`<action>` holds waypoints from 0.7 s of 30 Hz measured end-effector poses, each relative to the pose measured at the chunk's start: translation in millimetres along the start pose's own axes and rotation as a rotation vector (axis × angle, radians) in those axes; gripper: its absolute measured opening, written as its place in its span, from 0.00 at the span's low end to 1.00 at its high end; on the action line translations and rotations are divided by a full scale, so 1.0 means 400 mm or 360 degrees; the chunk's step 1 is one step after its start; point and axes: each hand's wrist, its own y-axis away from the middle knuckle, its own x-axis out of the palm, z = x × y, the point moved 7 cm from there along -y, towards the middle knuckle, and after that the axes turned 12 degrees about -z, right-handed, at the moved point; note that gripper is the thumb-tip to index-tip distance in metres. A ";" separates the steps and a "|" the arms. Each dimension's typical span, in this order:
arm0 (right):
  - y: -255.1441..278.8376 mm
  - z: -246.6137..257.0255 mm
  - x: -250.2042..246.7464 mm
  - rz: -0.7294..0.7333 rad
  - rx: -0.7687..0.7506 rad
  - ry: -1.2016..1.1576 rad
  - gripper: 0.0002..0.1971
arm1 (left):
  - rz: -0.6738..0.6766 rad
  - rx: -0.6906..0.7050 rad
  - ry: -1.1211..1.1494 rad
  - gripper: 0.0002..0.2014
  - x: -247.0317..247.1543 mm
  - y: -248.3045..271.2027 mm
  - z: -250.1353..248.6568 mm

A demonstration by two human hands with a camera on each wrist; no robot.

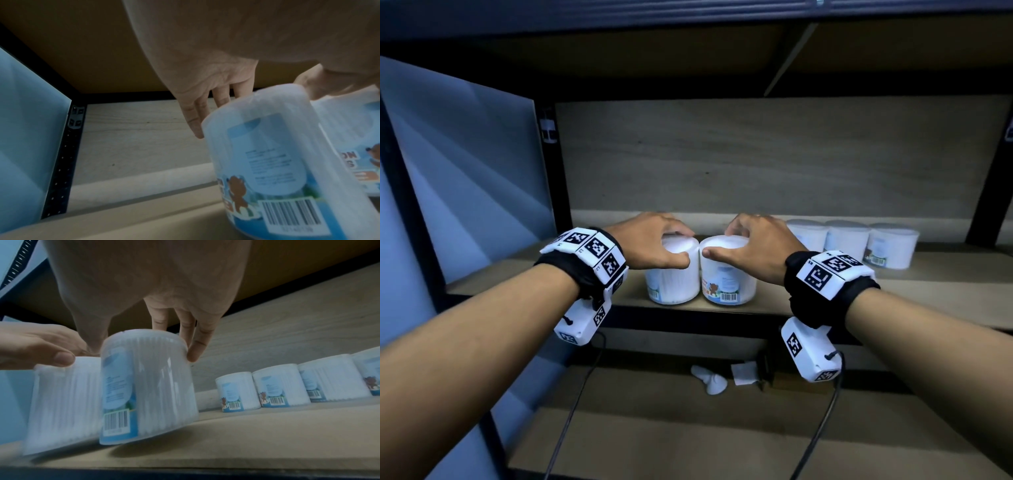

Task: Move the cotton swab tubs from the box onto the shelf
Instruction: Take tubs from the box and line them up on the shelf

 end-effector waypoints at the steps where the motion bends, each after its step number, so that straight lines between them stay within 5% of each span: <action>1: -0.004 -0.003 0.009 0.0000 0.0014 -0.0001 0.32 | 0.0000 -0.0011 -0.0003 0.34 0.003 -0.003 0.005; 15: -0.004 -0.024 0.037 0.0055 0.0049 0.0126 0.39 | -0.0014 0.0006 -0.0013 0.34 0.038 -0.007 0.035; 21: 0.026 0.012 0.014 0.0195 -0.0177 0.0127 0.20 | -0.0010 0.0067 0.0042 0.30 0.026 0.017 0.033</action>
